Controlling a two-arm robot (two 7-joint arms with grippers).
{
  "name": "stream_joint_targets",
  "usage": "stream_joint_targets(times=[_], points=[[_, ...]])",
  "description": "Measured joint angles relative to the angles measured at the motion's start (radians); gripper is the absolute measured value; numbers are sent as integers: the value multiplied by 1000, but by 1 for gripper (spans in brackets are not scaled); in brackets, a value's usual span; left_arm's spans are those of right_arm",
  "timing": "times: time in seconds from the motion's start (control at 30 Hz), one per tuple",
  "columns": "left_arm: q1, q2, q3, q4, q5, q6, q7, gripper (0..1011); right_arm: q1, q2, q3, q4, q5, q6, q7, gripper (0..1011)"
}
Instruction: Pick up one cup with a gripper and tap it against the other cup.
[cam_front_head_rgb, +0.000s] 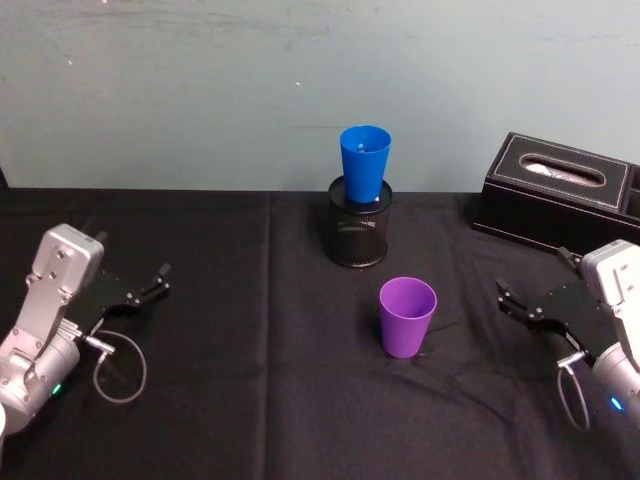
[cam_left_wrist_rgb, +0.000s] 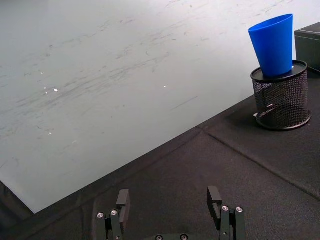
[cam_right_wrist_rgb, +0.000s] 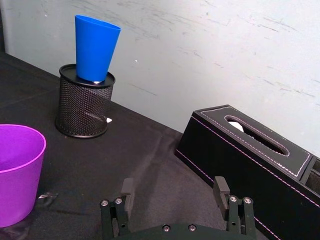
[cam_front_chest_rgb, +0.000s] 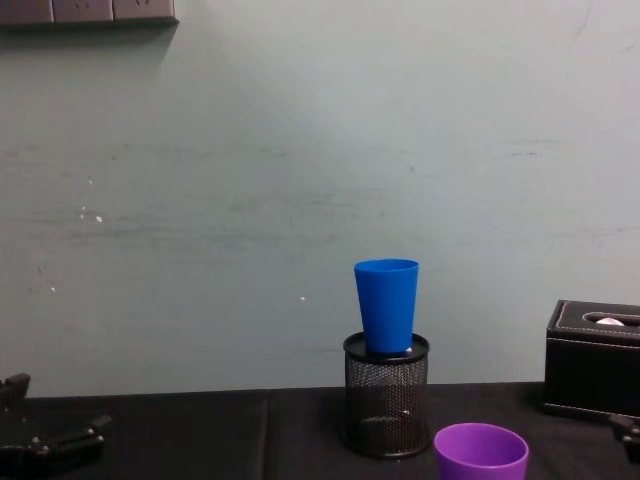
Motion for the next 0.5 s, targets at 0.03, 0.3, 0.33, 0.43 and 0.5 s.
stream_joint_targets(times=[0.03, 0.3, 0.33, 0.43, 0.5], points=[[0, 0, 0, 0, 0, 0, 0, 1011, 0, 0, 0, 0, 0, 0, 0, 1003], [0, 0, 0, 0, 0, 0, 0, 1011, 0, 0, 0, 0, 0, 0, 0, 1003], [0, 0, 0, 0, 0, 0, 0, 1011, 0, 0, 0, 0, 0, 0, 0, 1003], [0, 0, 0, 0, 0, 0, 0, 1012, 0, 0, 0, 0, 0, 0, 0, 1003], [0, 0, 0, 0, 0, 0, 0, 1011, 0, 0, 0, 0, 0, 0, 0, 1003]])
